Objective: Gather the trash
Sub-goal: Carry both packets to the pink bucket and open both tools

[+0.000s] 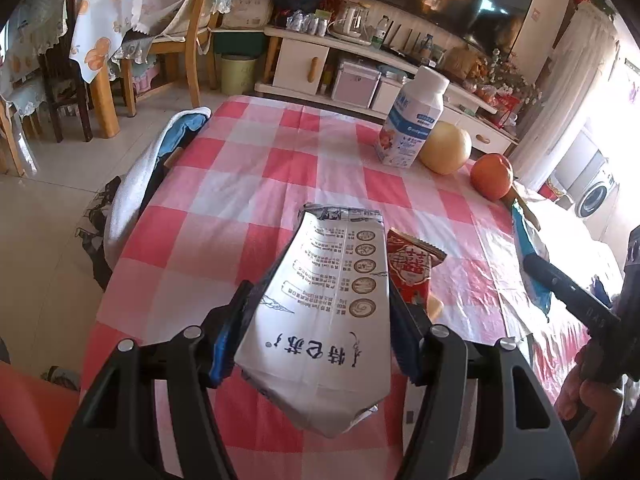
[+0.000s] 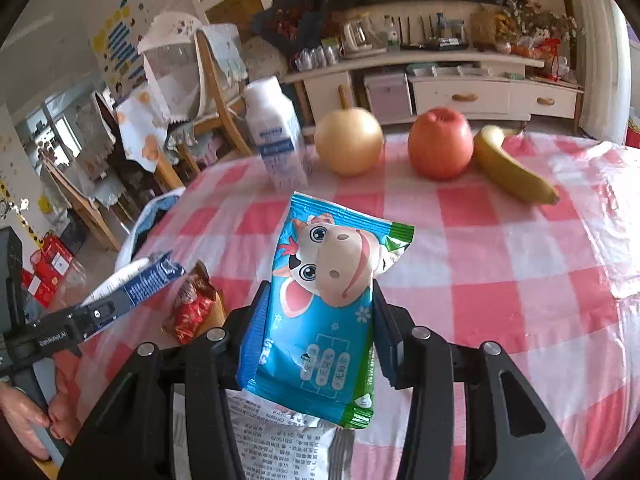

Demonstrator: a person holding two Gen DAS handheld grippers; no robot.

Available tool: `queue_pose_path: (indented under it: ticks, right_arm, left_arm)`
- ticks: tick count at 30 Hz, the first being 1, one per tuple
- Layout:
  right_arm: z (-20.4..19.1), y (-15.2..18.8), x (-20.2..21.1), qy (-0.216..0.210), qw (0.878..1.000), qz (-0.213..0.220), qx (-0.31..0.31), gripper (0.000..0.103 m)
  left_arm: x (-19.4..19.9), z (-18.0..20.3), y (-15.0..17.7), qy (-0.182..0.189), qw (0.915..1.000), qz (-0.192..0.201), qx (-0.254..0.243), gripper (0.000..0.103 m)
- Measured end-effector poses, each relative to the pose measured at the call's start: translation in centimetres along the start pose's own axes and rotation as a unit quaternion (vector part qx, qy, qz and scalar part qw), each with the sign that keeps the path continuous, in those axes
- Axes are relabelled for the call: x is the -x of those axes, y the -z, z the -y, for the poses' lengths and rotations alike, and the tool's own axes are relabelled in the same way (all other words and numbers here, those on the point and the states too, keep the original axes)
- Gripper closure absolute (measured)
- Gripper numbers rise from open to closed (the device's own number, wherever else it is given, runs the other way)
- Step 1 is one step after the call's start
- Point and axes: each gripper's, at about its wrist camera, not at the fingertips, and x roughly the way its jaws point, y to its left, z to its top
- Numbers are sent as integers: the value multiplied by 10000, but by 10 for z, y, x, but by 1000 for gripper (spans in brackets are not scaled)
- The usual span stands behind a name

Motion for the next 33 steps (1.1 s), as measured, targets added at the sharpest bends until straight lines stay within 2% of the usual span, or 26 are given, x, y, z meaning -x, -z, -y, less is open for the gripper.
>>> queue_pose_path:
  ticks: [10, 17, 26, 33]
  right_arm:
    - [-13, 9, 21, -153, 9999, 42, 59, 55]
    - [-29, 19, 32, -218, 9996, 22, 183, 55]
    - [-55, 31, 44, -340, 9986, 18, 404, 55]
    - [-72, 43, 52, -403, 9977, -33, 544, 55]
  left_arm:
    - [24, 13, 13, 121, 9997, 168, -108, 39]
    - [44, 18, 25, 36, 9993, 302, -197, 40]
    - [70, 7, 44, -93, 9989, 436, -115, 40]
    - [93, -5, 57, -50, 9985, 546, 68, 40]
